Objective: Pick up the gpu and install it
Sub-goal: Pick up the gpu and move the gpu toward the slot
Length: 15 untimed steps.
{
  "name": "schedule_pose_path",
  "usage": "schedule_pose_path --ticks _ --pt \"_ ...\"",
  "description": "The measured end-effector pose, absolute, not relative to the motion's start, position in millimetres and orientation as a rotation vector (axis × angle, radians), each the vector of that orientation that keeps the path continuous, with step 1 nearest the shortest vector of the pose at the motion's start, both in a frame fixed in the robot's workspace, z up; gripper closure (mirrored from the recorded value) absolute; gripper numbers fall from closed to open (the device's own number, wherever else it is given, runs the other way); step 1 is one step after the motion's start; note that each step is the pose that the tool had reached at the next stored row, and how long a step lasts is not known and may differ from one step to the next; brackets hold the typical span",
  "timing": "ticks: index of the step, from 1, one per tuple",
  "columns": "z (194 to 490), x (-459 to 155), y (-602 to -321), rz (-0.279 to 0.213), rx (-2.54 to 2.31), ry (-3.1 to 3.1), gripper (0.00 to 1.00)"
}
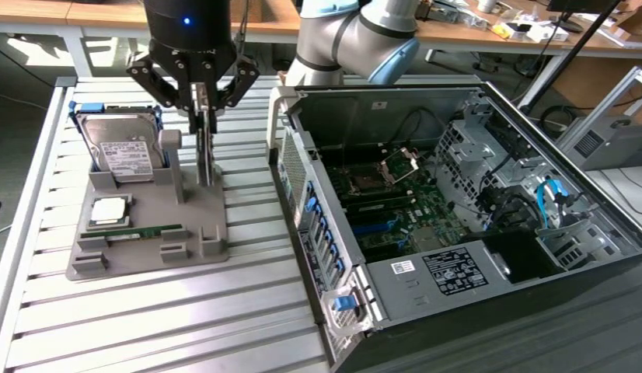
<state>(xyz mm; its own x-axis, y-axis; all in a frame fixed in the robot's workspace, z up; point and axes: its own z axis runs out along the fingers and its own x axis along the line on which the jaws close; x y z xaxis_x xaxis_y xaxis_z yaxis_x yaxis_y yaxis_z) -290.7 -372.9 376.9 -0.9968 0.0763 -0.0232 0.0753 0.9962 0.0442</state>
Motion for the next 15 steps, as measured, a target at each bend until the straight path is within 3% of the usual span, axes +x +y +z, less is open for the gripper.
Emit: schedule_pose_path --ticks 15 --pt "396 -291 -373 0.066 0.118 3.114 0.73"
